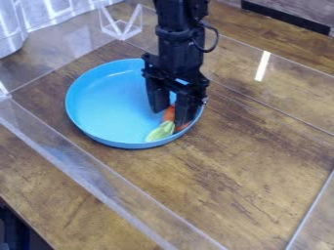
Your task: Remove the carrot from inside the blue tray and put it on the table
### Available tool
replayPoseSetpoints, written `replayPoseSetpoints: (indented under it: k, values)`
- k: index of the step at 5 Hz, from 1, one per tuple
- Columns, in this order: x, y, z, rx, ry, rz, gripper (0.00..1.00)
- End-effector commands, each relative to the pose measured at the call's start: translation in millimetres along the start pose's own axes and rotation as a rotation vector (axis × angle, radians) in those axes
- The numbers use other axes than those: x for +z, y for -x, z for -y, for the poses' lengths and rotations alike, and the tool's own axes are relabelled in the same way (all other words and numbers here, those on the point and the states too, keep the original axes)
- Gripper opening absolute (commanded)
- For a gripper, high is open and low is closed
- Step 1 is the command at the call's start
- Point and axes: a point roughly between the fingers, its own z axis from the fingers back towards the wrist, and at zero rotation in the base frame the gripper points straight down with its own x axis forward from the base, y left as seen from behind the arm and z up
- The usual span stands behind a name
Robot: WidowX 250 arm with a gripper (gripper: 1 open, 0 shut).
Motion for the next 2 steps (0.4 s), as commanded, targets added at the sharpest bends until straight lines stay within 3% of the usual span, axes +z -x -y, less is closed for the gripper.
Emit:
replayPoseSetpoints:
  k: [1,2]
  values:
    - [14.8,-10.7,-7.7,0.008,-0.008,0.059,0.00]
    - [13.1,-13.0,-10.6,0.010,-0.003,0.059,0.00]
